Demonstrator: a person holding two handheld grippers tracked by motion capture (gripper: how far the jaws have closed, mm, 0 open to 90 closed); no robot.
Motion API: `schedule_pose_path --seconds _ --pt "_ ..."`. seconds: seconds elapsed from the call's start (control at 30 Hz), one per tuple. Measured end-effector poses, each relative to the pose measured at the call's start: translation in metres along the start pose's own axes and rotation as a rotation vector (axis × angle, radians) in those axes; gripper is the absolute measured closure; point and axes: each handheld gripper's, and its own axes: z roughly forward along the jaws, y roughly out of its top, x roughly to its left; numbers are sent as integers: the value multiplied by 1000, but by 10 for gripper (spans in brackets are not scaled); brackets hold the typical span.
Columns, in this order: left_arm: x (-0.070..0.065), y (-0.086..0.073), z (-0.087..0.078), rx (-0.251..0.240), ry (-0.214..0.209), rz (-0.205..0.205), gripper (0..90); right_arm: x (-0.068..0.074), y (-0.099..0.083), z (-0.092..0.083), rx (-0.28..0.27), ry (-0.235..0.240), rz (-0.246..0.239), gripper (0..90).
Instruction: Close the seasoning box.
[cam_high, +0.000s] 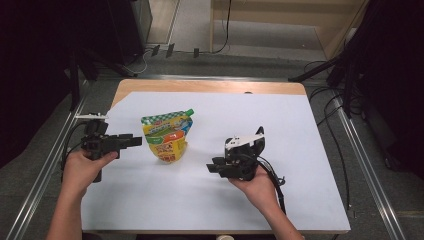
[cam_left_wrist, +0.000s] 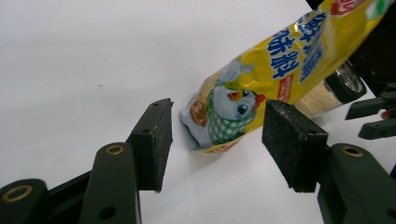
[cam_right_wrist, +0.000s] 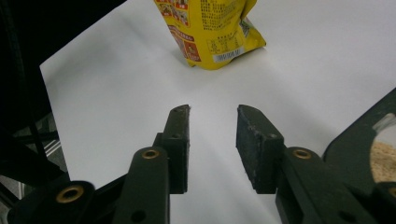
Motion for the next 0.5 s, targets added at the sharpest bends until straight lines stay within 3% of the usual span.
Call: schedule_pose_path --seconds 0.33,0.5 --pt "9 -1 9 -6 25 -7 438 -6 6 -20 -7 -1 40 826" --pt "9 -1 16 0 27 -5 438 -9 9 -32 -6 -12 38 900"
